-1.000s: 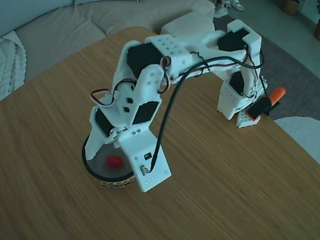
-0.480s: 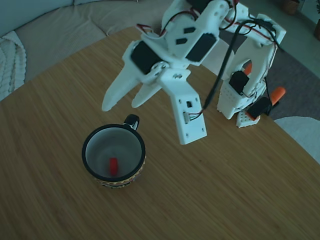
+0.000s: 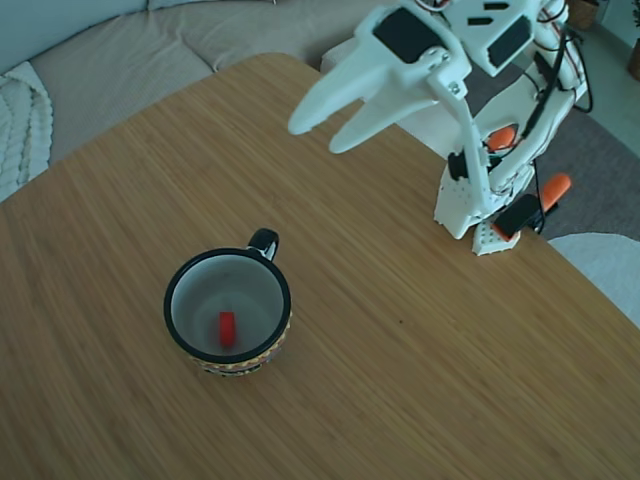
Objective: Grasp a red cap and put it in the cup.
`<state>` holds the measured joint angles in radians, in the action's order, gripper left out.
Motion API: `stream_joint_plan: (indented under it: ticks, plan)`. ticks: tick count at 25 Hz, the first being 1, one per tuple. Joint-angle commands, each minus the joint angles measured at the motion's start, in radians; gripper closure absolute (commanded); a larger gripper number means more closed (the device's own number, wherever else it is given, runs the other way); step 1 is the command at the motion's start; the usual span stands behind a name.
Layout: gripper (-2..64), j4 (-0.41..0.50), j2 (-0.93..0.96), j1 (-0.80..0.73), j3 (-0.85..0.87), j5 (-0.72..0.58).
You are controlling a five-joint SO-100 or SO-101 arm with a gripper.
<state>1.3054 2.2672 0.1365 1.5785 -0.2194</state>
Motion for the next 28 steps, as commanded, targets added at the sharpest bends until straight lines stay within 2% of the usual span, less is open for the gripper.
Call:
stream_joint_plan:
  ticks: [1,6,20,28]
  plan:
    - [31.4,0.003,0.092,-0.032,0.077,0.043]
    - [31.4,0.021,0.253,-0.13,0.219,0.069]
    - [31.4,0.258,0.707,-0.127,0.242,0.071]
    - [31.4,0.233,0.792,-0.126,0.318,0.069]
